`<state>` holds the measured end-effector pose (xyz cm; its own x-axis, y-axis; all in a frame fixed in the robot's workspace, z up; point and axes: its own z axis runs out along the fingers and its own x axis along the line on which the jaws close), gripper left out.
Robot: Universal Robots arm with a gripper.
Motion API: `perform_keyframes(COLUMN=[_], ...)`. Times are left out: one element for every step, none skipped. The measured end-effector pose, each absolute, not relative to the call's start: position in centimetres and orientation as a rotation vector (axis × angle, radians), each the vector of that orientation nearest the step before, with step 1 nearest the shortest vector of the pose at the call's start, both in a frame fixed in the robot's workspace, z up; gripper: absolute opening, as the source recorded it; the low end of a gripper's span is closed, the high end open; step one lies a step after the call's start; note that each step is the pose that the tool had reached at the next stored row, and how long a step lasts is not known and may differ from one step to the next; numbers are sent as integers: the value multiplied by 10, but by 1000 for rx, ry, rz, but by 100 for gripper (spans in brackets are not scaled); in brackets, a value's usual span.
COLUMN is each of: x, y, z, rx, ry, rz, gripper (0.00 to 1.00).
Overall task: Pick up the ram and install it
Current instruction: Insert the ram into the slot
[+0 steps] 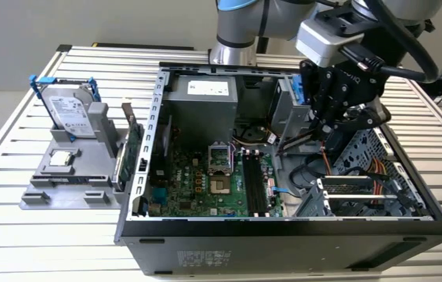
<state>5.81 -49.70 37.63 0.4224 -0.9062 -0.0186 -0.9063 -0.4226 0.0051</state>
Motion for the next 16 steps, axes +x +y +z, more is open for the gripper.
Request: perform_keyframes(x=[58, 58, 58, 58, 58, 58, 58, 58, 58, 58, 58, 58, 58, 58, 58, 58], y=[-497, -497, -497, -497, -497, -497, -497, -497, -497, -497, -497, -497, -497, -497, -497, -497], z=[376, 376, 376, 376, 376, 376, 376, 376, 376, 376, 376, 376, 376, 376, 376, 376], rx=[-2629, -2615, -2598, -2581, -2566, -2514, -2497, -2480, -2462, -2445, -2425, -2409, -2390, -2372, -2354, -2336], ry=[1709, 1730, 1755, 1779, 1800, 1873, 1895, 1917, 1939, 1961, 1984, 2003, 2026, 2047, 2068, 2087], rz=[29, 29, 29, 29, 28, 28, 28, 28, 28, 28, 28, 28, 27, 27, 27, 27], gripper=[0, 0, 0, 0, 0, 0, 0, 0, 0, 0, 0, 0, 0, 0, 0, 0])
